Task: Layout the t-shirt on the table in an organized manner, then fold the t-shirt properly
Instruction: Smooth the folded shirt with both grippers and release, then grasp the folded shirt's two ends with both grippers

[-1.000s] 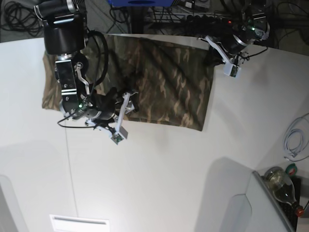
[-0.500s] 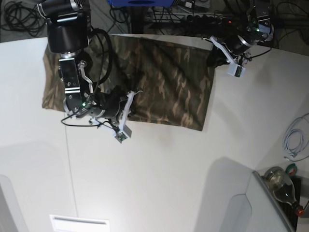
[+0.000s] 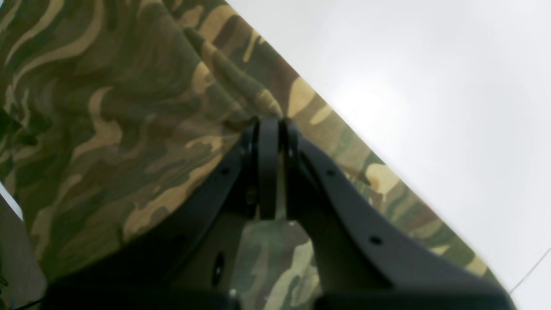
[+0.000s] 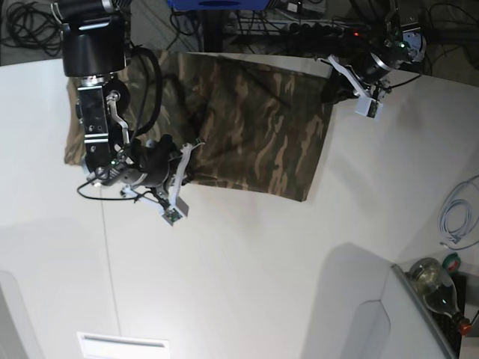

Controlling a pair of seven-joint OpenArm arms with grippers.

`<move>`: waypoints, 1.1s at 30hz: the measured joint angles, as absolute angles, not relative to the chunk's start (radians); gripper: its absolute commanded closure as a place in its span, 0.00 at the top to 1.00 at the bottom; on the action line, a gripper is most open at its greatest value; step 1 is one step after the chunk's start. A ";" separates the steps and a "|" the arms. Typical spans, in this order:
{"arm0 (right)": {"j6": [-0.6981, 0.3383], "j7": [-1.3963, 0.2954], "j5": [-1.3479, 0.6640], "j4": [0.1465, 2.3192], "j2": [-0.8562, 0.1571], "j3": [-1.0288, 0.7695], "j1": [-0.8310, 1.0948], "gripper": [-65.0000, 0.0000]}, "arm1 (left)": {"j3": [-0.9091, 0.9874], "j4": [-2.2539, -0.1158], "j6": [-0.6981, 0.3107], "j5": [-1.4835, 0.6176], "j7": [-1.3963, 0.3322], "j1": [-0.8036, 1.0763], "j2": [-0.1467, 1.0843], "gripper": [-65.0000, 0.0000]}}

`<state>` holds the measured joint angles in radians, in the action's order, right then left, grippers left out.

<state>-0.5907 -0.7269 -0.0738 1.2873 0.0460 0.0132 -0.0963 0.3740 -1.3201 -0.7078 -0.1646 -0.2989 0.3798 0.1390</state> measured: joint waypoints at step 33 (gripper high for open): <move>-0.621 -0.920 -0.626 1.358 -0.103 -0.884 0.179 0.84 | 0.680 -1.441 -0.693 -0.125 -0.347 0.281 0.173 0.00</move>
<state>-0.6212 -0.9203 -0.6262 1.3582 -0.1028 -0.8837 0.1795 0.6800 -1.4414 -0.6933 -0.1249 -0.3466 0.2813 0.1726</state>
